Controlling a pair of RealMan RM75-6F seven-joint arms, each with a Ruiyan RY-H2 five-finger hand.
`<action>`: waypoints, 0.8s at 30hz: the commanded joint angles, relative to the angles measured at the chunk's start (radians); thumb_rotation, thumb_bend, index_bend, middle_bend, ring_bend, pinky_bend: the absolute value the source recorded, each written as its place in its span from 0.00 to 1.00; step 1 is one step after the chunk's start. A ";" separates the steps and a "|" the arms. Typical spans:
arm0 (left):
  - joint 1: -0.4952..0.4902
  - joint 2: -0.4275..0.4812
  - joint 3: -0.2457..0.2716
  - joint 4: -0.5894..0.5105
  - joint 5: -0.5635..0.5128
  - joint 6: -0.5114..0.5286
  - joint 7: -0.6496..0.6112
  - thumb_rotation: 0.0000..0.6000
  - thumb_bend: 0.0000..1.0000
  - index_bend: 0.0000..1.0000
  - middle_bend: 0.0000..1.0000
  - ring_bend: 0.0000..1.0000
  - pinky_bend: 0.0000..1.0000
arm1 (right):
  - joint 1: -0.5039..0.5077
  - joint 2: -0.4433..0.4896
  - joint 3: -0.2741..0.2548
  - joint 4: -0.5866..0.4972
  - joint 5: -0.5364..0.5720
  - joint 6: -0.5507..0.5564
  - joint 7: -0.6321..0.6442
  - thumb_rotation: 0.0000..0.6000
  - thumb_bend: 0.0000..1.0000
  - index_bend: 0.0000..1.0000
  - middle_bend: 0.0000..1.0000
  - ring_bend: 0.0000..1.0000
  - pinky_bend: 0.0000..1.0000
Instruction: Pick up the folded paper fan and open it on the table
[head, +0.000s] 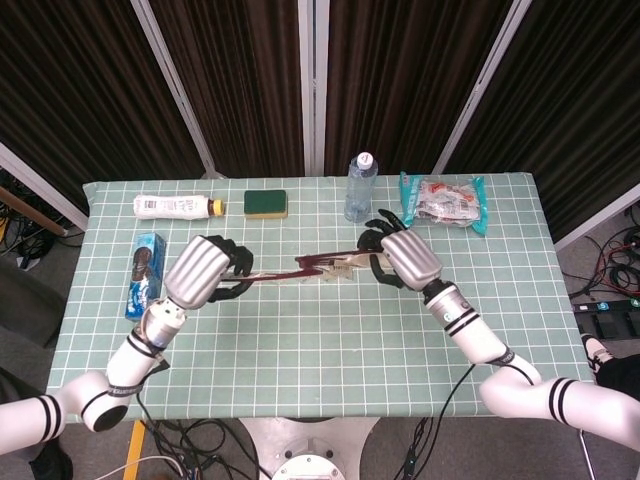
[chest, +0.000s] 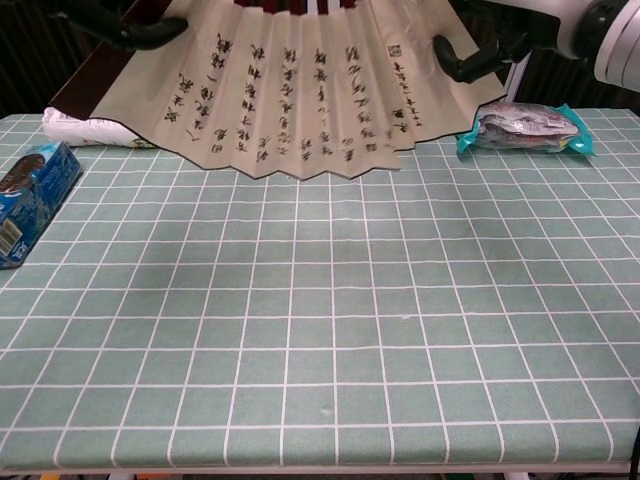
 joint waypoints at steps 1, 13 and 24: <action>0.011 -0.055 0.033 0.064 0.050 0.034 0.125 1.00 0.37 0.65 0.69 0.67 0.70 | -0.045 -0.028 -0.033 0.045 -0.045 0.077 -0.112 1.00 0.69 0.64 0.34 0.16 0.00; 0.031 -0.205 0.049 0.232 0.097 0.098 0.377 1.00 0.37 0.65 0.68 0.67 0.70 | -0.124 -0.131 -0.052 0.215 -0.125 0.224 -0.247 1.00 0.65 0.56 0.32 0.14 0.00; 0.030 -0.301 0.055 0.364 0.135 0.134 0.533 1.00 0.37 0.64 0.66 0.67 0.70 | -0.160 -0.236 -0.062 0.416 -0.208 0.324 -0.307 1.00 0.63 0.49 0.28 0.08 0.00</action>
